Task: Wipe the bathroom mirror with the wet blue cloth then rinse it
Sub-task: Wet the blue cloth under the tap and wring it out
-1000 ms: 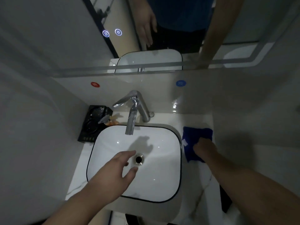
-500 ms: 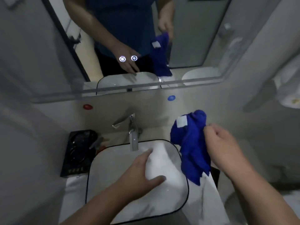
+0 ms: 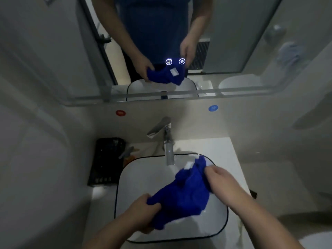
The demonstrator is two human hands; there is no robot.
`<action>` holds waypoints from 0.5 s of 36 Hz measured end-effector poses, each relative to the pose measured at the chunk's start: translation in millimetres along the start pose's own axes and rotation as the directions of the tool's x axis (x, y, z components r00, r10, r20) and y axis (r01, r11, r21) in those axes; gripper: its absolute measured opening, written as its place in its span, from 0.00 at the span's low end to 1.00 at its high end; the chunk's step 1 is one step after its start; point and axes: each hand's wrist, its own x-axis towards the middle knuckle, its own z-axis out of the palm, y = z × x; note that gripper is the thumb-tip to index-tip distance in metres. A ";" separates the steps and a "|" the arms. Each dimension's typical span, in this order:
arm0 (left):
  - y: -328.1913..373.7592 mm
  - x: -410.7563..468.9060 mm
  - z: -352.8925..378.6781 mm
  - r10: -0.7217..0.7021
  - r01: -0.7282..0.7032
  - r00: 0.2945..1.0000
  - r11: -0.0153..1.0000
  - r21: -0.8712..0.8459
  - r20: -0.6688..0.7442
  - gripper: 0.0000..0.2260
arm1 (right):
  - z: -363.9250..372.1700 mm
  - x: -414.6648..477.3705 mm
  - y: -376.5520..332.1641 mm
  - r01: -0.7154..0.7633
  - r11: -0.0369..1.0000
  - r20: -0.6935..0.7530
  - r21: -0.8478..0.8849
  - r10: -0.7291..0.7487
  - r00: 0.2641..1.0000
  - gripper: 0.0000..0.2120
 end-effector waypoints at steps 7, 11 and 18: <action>-7.6 18.6 2.2 0.018 0.003 0.995 0.979 0.203 -0.101 0.14 | 57.2 67.0 67.4 -0.158 0.985 0.200 -0.064 0.167 0.965 0.17; 14.5 12.8 5.5 0.176 -0.156 0.962 0.982 0.107 -0.209 0.07 | 64.1 85.8 84.0 -0.121 0.984 0.167 -0.130 0.142 0.976 0.15; 20.8 29.5 -5.0 0.208 -0.172 0.938 0.974 0.147 -0.276 0.24 | 36.6 106.8 109.0 -0.042 0.960 -0.325 -0.278 -0.053 0.944 0.25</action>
